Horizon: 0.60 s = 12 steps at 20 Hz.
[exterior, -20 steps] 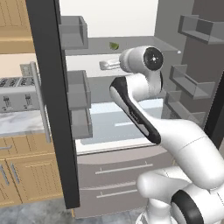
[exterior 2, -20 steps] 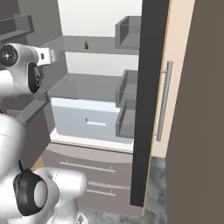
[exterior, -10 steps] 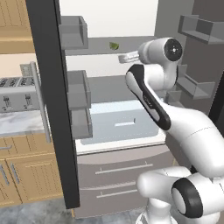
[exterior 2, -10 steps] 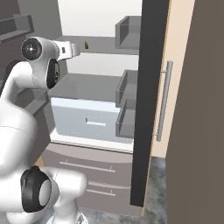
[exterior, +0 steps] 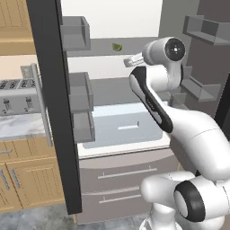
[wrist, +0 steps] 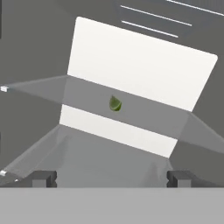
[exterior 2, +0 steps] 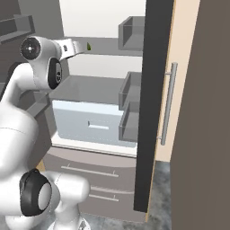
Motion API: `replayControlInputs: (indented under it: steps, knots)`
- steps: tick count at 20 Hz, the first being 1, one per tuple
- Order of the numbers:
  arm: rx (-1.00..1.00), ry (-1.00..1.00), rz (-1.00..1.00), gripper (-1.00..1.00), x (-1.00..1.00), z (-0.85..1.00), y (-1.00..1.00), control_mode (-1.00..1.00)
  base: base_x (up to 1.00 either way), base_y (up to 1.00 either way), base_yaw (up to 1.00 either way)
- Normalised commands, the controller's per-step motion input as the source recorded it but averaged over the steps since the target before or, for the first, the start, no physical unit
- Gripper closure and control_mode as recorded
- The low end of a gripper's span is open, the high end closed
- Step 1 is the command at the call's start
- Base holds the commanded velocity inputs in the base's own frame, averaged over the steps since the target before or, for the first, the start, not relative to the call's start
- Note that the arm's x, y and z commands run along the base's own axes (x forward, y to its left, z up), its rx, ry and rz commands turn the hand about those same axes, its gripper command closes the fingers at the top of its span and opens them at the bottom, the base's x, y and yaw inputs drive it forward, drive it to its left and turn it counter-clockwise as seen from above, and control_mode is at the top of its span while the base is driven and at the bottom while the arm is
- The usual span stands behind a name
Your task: There is a bowl on the dining counter. Grab a lemon wedge from the fridge and place it in the bowl. Then get the liquor bottle and glass cup from the cabinet and place them next to the bowl.
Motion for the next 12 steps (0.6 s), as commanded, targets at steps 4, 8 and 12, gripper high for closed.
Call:
replayControlInputs:
  steps: [4, 8, 12]
  knots:
    - [-0.05, 0.00, 0.00, -1.00, -0.01, 0.00, 0.00, -1.00, 0.00, 0.00, 0.00]
    - [0.00, -0.02, 0.00, -1.00, 0.10, 0.01, -0.01, -1.00, 0.00, 0.00, 0.00]
    - [0.00, 0.00, 0.00, -1.00, 0.00, 0.00, 0.00, 1.00, 0.31, 0.00, 0.00]
